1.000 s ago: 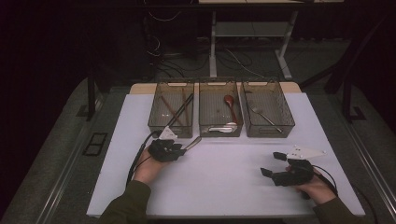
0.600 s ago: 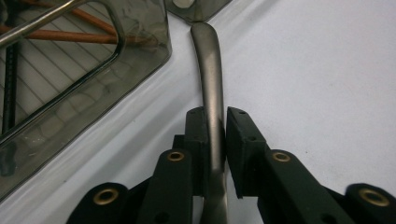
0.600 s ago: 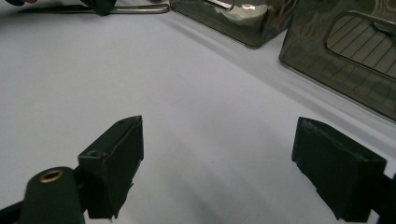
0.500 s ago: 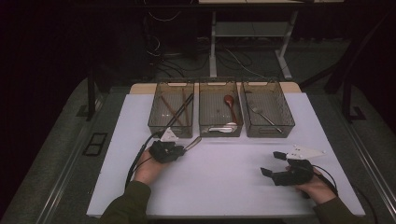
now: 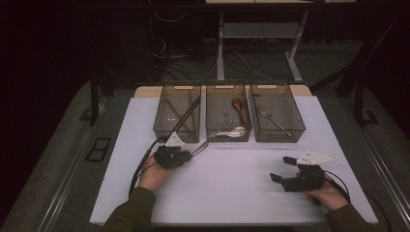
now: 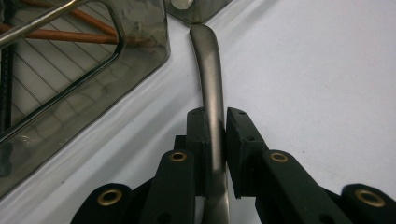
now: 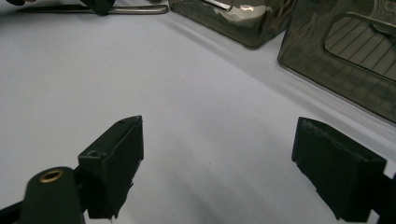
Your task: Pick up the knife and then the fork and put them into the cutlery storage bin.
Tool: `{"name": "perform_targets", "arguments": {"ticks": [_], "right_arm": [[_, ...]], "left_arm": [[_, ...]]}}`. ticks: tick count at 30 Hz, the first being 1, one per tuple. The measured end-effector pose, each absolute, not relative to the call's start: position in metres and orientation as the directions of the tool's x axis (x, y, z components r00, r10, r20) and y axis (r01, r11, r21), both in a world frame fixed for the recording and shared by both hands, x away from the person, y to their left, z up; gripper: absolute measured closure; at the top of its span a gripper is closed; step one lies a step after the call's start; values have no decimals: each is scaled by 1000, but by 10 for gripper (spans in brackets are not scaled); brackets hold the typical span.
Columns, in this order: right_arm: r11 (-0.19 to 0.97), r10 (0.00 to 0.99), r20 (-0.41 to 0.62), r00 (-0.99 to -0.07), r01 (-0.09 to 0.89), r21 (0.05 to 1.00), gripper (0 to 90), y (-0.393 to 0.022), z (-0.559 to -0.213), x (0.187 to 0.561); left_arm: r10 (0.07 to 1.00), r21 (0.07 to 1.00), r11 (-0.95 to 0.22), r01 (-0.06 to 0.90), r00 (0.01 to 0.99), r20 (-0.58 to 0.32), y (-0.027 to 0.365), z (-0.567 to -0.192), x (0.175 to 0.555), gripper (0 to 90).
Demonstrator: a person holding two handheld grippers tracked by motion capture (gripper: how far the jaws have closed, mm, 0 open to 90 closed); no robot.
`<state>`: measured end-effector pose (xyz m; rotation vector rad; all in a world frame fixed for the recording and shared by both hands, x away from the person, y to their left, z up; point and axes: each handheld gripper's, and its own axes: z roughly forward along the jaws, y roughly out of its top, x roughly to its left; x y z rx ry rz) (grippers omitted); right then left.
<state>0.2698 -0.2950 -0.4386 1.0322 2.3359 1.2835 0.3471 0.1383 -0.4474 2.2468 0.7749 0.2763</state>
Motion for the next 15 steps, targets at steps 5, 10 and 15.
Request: {"name": "perform_targets", "arguments": {"ticks": [5, 10, 15], "right_arm": [[344, 698, 93, -710, 447, 825, 164, -295, -437, 269], [359, 683, 96, -724, 447, 819, 164, -295, -433, 270], [376, 645, 133, -752, 464, 802, 164, -296, -425, 274]], "left_arm": [[585, 709, -560, 429, 810, -29, 136, -444, 344, 794], [556, 720, -566, 401, 831, -26, 135, -436, 340, 794], [494, 729, -586, 355, 869, -26, 128, -428, 331, 793]]}}
